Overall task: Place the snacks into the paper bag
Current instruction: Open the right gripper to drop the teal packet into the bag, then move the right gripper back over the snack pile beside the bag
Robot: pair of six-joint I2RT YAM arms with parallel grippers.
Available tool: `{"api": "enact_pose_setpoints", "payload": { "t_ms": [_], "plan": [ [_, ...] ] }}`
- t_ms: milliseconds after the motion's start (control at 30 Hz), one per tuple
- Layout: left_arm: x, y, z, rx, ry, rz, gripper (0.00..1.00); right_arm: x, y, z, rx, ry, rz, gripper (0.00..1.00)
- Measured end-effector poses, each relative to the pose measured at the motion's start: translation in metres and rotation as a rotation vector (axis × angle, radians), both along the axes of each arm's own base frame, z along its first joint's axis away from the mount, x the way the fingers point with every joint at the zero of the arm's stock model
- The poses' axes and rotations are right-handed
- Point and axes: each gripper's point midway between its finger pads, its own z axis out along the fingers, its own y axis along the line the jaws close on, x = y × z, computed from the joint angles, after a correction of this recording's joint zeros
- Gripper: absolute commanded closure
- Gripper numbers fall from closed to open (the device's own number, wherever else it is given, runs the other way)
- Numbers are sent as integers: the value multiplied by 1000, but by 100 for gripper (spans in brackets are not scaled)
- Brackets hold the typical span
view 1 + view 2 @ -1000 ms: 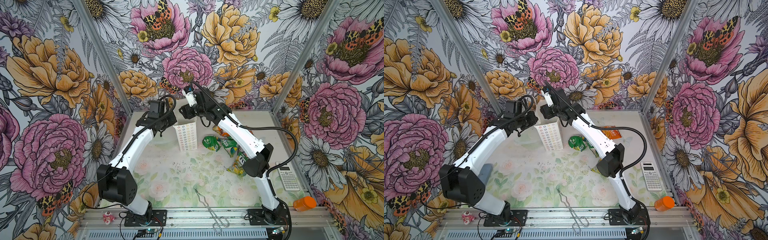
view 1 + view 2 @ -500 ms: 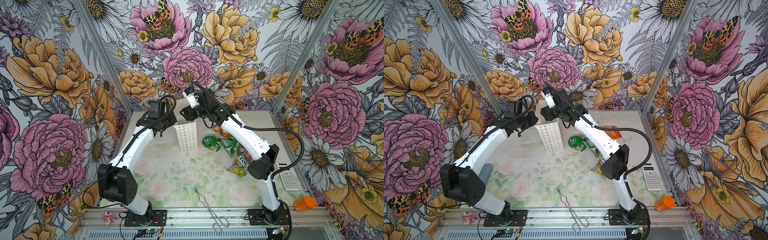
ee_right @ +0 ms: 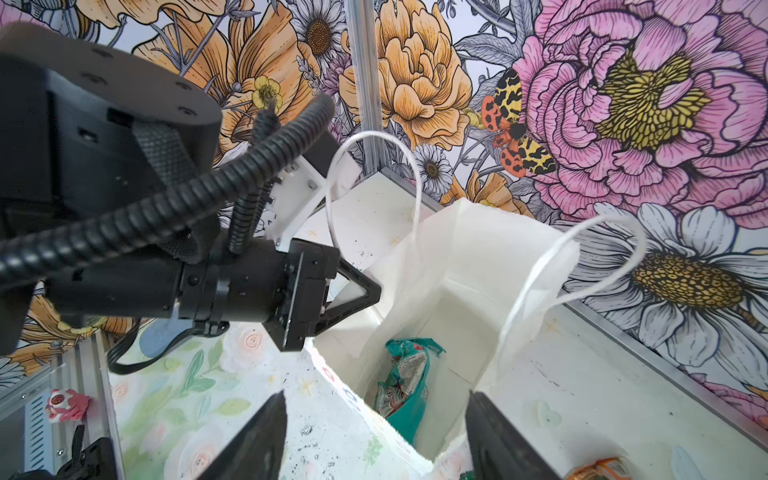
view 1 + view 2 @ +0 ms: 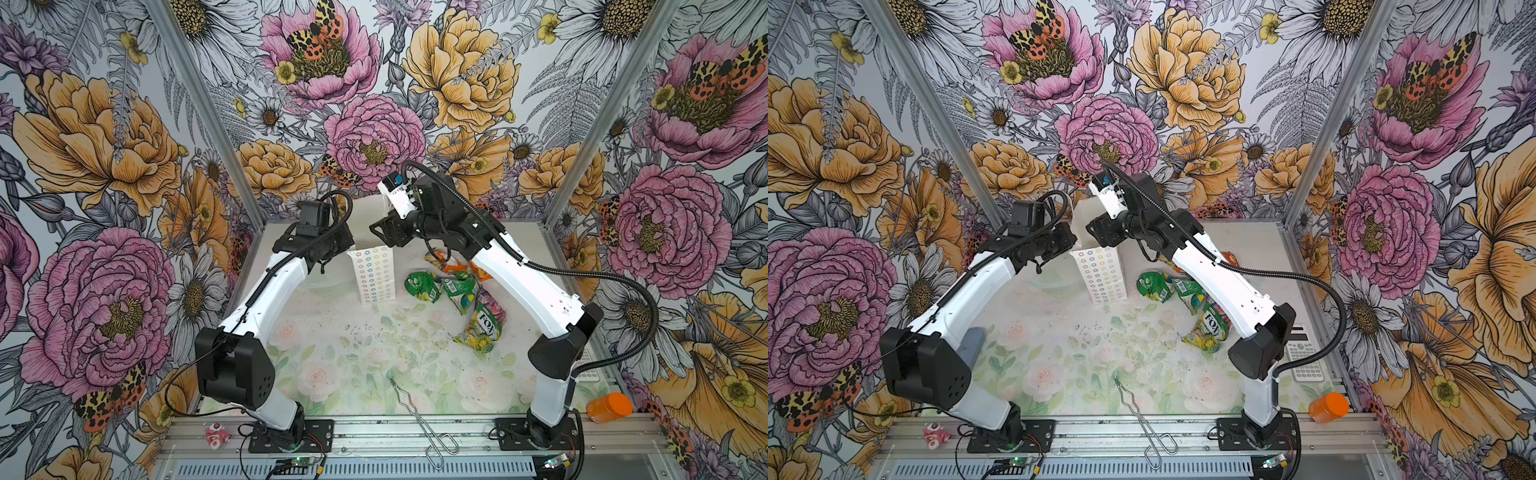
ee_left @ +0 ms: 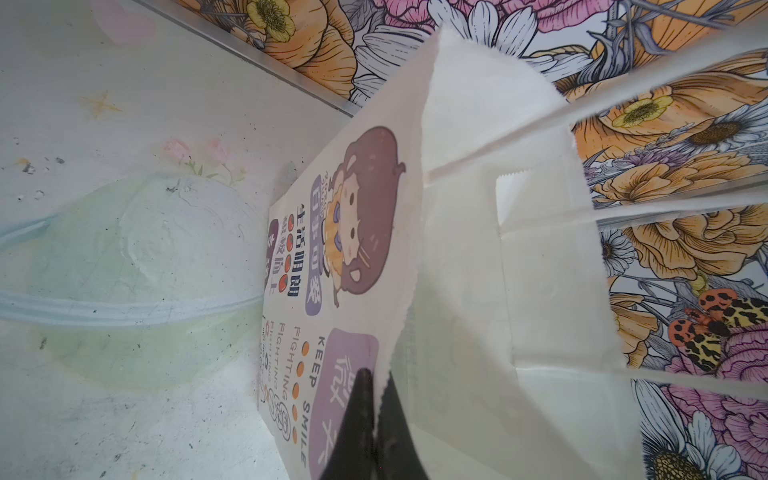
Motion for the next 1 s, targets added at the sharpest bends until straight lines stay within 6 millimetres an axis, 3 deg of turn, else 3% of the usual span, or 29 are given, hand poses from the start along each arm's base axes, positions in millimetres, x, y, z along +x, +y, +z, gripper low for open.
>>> {"api": "enact_pose_setpoints", "payload": {
  "t_ms": [367, 700, 1000],
  "plan": [
    [0, -2, 0, 0, 0, -4, 100, -26, -47, -3, -67, -33, -80, 25],
    [0, -2, -1, -1, 2, -5, 100, -53, -94, -35, -116, 15, -196, 23],
    [1, -3, -2, -2, 0, -6, 100, -71, -122, -56, -87, 54, -284, 20]
  ]
}}
